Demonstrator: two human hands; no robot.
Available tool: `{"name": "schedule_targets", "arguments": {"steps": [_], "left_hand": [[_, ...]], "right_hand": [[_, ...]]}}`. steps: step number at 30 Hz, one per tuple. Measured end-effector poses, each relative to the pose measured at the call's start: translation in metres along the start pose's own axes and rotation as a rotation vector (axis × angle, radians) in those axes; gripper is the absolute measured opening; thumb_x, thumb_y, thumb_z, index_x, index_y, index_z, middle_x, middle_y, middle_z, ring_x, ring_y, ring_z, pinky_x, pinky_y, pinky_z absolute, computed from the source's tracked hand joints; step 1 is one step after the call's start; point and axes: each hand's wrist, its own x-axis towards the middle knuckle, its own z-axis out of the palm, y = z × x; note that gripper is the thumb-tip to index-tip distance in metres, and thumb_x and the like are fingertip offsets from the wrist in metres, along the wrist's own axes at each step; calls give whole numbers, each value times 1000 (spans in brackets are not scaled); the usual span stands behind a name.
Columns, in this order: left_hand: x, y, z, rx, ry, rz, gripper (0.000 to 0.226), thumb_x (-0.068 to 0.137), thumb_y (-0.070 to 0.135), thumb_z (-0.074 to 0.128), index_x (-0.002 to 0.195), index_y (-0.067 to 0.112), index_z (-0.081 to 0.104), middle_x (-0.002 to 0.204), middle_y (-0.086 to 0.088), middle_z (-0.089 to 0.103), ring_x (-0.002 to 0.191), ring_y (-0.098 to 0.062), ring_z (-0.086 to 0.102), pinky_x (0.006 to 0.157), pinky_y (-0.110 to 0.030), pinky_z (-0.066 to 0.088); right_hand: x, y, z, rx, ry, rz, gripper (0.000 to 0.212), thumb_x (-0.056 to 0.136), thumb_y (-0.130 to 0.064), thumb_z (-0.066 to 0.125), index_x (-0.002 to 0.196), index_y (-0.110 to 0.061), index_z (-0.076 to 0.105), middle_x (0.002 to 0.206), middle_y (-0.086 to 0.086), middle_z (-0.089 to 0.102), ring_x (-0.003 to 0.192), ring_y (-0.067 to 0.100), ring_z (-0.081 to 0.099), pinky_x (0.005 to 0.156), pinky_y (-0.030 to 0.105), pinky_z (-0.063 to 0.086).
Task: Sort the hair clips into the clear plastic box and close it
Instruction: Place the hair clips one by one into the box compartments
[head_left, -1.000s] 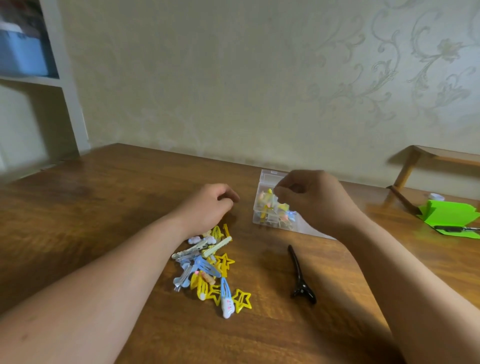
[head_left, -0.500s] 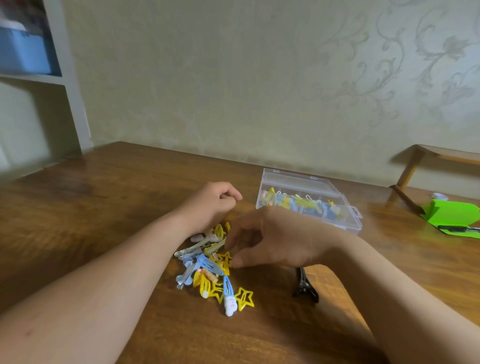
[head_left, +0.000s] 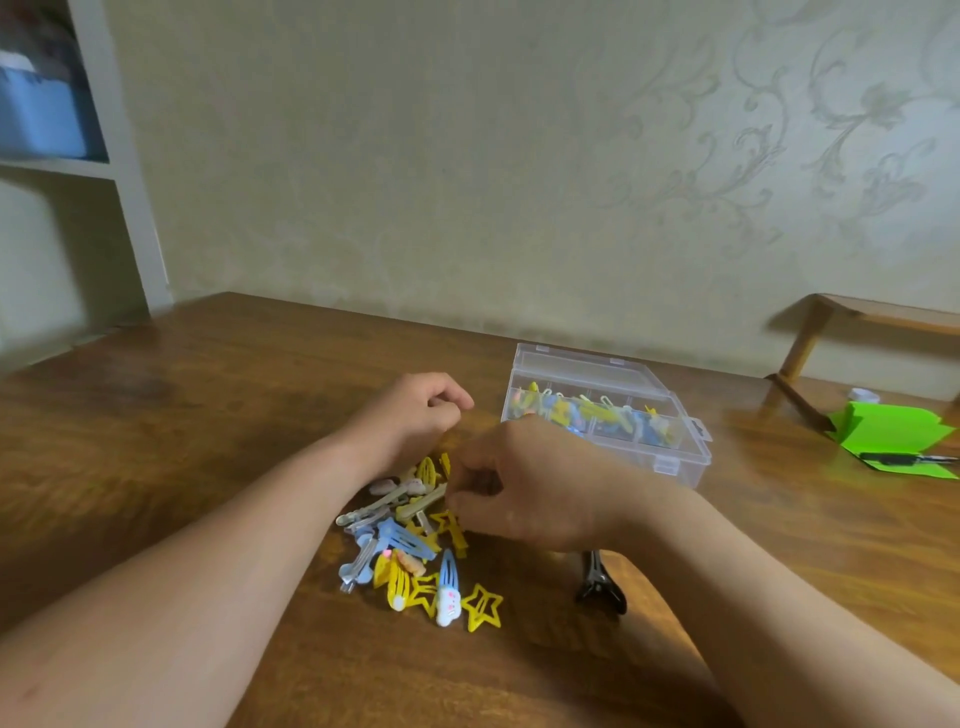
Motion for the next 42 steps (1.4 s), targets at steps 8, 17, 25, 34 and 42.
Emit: {"name": "schedule_targets", "arguments": {"steps": [8, 17, 25, 34, 42], "left_hand": [[-1, -4, -2, 7, 7, 12, 26, 101, 20, 60, 102, 40, 76, 105, 6, 77, 97, -15, 70, 87, -35, 56], [-3, -1, -3, 21, -2, 4, 28, 102, 20, 58, 107, 40, 76, 107, 8, 76, 98, -11, 69, 85, -32, 54], [-8, 2, -4, 31, -14, 11, 26, 103, 24, 56, 111, 40, 75, 107, 9, 76, 96, -21, 72, 88, -43, 59], [-8, 0, -5, 12, -10, 26, 22, 103, 26, 59, 107, 40, 75, 109, 7, 74, 100, -19, 70, 88, -42, 57], [-10, 4, -5, 21, -32, 20, 31, 108, 20, 51, 126, 31, 74, 118, 12, 72, 110, -9, 68, 101, -38, 56]], "right_hand": [[-2, -4, -7, 14, -194, 54, 34, 96, -52, 72, 123, -30, 70, 94, -14, 63, 83, 3, 60, 68, 24, 47], [-5, -7, -12, -16, -213, 156, 41, 89, -54, 78, 121, -30, 68, 96, -13, 64, 87, 5, 61, 76, 31, 53], [-10, -4, -23, 39, -339, 154, 39, 92, -38, 80, 126, -28, 65, 103, -10, 70, 86, 9, 67, 76, 28, 54], [-11, 21, -36, 419, -77, 96, 3, 96, -17, 75, 96, -14, 74, 79, 2, 73, 68, 13, 65, 63, 31, 52], [-3, 74, -26, 200, 615, 428, 8, 97, -23, 71, 99, -26, 78, 87, -11, 77, 85, 10, 72, 74, 30, 58]]}}
